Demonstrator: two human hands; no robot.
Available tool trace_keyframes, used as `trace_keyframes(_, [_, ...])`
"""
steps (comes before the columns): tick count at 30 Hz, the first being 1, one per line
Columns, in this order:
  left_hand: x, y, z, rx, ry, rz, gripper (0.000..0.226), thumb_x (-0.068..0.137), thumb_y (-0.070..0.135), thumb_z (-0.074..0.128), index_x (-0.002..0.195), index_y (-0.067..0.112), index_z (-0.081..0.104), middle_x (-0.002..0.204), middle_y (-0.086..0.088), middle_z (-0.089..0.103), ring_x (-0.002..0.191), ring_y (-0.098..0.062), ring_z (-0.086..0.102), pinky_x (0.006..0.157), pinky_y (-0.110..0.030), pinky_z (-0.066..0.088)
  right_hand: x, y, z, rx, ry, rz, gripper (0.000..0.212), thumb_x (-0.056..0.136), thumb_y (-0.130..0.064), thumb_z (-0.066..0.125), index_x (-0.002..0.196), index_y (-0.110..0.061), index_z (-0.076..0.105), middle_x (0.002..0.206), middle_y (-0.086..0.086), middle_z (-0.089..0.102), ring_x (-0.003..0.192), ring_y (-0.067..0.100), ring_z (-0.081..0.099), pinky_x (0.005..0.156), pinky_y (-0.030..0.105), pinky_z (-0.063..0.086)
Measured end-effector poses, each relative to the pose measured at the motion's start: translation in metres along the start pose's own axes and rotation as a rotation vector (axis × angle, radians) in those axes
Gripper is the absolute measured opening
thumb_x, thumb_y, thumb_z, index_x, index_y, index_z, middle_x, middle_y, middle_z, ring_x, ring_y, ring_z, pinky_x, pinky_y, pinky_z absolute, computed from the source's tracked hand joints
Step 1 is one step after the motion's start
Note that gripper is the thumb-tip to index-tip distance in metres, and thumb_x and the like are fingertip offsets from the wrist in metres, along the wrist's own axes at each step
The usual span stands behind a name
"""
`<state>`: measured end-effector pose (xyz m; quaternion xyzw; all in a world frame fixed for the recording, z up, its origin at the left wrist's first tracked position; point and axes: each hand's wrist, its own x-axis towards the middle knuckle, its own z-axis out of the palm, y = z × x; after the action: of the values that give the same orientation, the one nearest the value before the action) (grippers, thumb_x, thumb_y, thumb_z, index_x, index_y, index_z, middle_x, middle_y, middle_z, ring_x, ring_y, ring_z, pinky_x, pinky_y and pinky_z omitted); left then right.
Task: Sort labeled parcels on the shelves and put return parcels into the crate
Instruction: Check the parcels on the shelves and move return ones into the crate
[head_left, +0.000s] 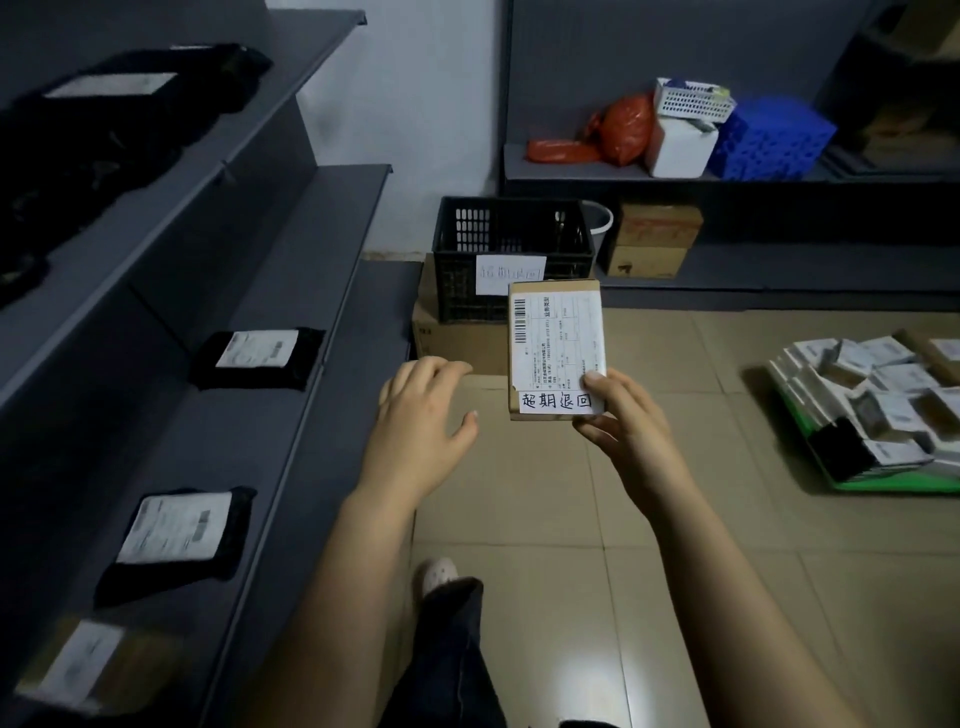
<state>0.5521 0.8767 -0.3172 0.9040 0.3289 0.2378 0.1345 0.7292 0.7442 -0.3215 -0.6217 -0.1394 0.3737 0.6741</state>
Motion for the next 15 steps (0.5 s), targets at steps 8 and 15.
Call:
trace_keyframes(8, [0.199,-0.08,0.045,-0.029,-0.038,0.103,0.042,0.084,0.025,0.066,0.124,0.016,0.057,0.119,0.0,0.054,0.117,-0.019,0.043,0.1,-0.038,0.034,0.186,-0.033,0.058,0.013,0.072,-0.023,0.035,0.087,-0.032,0.068,0.12,-0.019,0.063,0.117,0.008,0.069,0.093,0.017,0.065,0.092,0.035,0.051])
trace_keyframes(15, [0.335,-0.134,0.063,-0.018,-0.071,0.139,0.043,0.086,0.026,0.064,0.127,0.016,0.056,0.121,0.0,0.053,0.119,-0.019,0.042,0.103,-0.04,0.033,0.31,-0.064,0.096,0.011,0.097,-0.006,0.047,0.077,-0.04,0.073,0.118,-0.018,0.064,0.113,0.009,0.071,0.091,0.02,0.061,0.086,0.033,0.051])
